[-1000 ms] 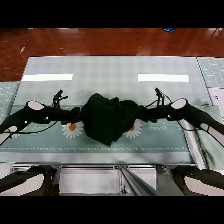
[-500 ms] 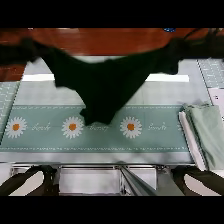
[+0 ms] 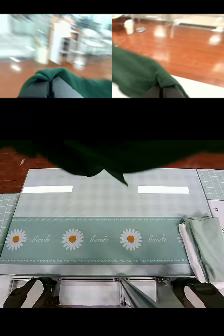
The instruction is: Fold the shirts.
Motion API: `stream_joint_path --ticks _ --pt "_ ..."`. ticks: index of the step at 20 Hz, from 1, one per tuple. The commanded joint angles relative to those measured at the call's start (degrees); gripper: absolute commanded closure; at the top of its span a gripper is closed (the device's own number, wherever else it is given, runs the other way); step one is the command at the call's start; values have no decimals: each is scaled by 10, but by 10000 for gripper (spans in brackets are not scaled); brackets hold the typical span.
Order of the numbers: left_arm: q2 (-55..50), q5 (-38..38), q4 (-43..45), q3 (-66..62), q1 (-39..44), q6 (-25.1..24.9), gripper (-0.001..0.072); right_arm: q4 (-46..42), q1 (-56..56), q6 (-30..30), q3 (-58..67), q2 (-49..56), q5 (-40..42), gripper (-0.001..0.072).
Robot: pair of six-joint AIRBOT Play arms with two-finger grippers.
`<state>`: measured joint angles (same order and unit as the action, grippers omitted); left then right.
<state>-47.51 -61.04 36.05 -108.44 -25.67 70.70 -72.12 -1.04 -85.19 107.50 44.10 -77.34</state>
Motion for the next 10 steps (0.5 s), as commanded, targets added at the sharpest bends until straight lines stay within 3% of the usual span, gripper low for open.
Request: stream_joint_path --ticks 1,3,6,10 --pt "65 -34 124 -26 -25 1 689 -69 0 -28 3 -65 -118 684" --pt "80 -64 166 -6 17 11 689 -71 0 -47 -47 -92 -172 684" --pt "82 -74 177 83 98 12 689 -32 0 -73 -212 -144 -180 684" --pt "31 -69 177 262 158 27 689 63 0 -76 -491 -183 -93 684"
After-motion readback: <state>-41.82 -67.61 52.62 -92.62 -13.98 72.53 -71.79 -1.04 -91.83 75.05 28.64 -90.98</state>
